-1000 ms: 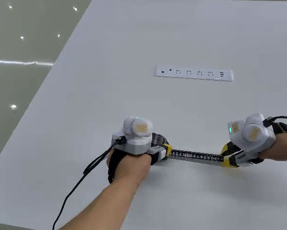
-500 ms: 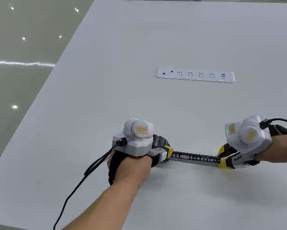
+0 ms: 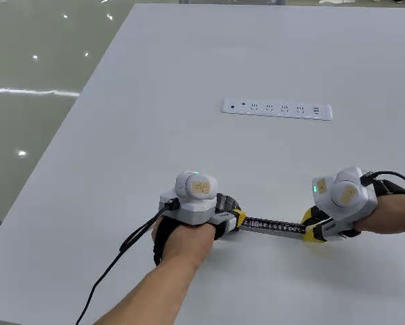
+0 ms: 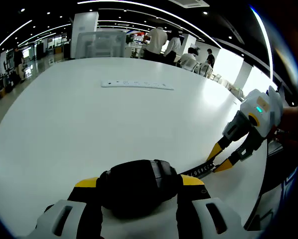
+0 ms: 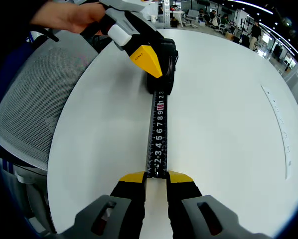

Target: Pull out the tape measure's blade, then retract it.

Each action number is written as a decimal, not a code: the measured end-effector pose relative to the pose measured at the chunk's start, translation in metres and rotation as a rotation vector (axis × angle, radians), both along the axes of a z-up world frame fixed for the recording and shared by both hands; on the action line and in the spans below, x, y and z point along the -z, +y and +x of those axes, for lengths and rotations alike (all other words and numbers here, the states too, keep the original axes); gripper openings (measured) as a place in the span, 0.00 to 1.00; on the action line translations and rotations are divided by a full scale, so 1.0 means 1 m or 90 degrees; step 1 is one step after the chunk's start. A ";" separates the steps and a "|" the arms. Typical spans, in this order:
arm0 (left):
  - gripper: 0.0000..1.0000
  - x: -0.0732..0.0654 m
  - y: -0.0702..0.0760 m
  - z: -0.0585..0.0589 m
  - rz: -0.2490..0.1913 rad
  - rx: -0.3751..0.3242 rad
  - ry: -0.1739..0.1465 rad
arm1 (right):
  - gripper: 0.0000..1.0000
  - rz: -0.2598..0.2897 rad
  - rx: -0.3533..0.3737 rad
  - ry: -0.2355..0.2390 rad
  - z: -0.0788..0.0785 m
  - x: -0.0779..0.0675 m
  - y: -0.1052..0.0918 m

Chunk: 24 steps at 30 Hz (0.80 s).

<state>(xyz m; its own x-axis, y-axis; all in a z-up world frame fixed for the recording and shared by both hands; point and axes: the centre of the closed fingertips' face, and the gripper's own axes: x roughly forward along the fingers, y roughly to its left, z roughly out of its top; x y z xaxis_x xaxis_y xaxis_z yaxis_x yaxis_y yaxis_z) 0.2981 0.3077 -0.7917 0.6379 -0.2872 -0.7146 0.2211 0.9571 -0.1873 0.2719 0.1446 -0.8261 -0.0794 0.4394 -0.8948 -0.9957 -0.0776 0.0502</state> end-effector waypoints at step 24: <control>0.56 -0.001 0.000 0.001 -0.010 0.004 0.000 | 0.11 0.014 -0.003 0.002 0.001 0.000 0.018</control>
<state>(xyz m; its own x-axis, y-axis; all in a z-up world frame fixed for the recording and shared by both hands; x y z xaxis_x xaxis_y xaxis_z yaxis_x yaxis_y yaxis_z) 0.2989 0.3080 -0.7910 0.6365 -0.3022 -0.7096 0.2268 0.9527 -0.2023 0.2734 0.1631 -0.8262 -0.0841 0.4586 -0.8846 -0.9952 -0.0831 0.0516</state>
